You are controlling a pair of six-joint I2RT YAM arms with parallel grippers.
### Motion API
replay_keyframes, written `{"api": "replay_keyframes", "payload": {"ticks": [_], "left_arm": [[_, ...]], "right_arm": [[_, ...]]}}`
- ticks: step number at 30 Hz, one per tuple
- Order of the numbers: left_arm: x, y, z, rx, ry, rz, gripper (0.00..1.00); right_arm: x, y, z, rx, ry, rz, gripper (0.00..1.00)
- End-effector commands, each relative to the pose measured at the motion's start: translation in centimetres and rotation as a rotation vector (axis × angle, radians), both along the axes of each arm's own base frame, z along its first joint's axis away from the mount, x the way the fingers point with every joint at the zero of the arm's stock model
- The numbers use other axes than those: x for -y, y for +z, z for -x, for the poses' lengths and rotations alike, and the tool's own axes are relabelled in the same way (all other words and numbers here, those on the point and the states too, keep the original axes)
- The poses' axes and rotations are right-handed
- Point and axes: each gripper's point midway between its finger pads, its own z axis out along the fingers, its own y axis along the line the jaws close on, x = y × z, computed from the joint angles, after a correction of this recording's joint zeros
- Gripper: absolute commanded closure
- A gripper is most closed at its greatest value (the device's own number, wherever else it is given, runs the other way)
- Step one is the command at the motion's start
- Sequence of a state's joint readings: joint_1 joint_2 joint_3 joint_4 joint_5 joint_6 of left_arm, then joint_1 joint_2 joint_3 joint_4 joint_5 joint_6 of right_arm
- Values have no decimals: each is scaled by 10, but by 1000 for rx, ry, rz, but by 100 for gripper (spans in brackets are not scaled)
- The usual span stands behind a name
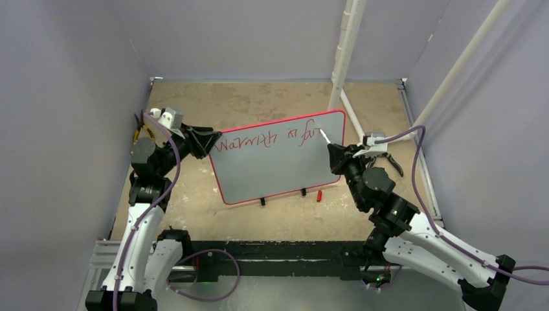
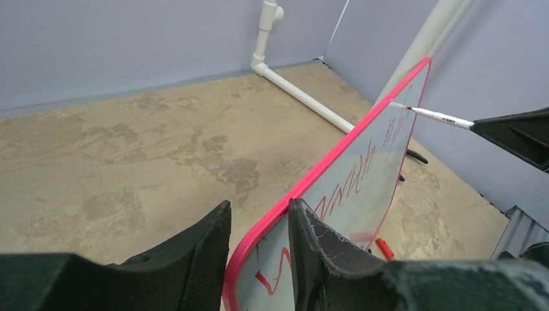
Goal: Write a sentence on the whiteboard
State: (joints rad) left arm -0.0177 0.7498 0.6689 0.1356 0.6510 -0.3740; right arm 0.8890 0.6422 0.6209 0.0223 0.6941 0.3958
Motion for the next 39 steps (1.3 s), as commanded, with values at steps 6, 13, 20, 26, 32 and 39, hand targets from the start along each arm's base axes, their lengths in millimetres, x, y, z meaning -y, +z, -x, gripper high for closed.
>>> {"api": "replay_keyframes", "payload": {"ticks": [6, 13, 20, 26, 32, 39], "left_arm": [[3, -2, 3, 4, -28, -7, 64], [3, -2, 3, 6, -28, -7, 64], [3, -1, 4, 10, -27, -7, 64], [3, 0, 5, 12, -28, -6, 64], [4, -1, 5, 10, -30, -5, 64], [4, -1, 4, 9, -29, -6, 64]], "right_arm": [[20, 23, -1, 34, -87, -33, 100], [20, 9, 1, -10, -88, -27, 100], [20, -7, 3, -54, -90, -25, 100], [20, -16, 7, -77, -76, -37, 100], [23, 1, 8, -42, -76, -59, 100], [26, 30, 8, 27, -78, -80, 100]]}}
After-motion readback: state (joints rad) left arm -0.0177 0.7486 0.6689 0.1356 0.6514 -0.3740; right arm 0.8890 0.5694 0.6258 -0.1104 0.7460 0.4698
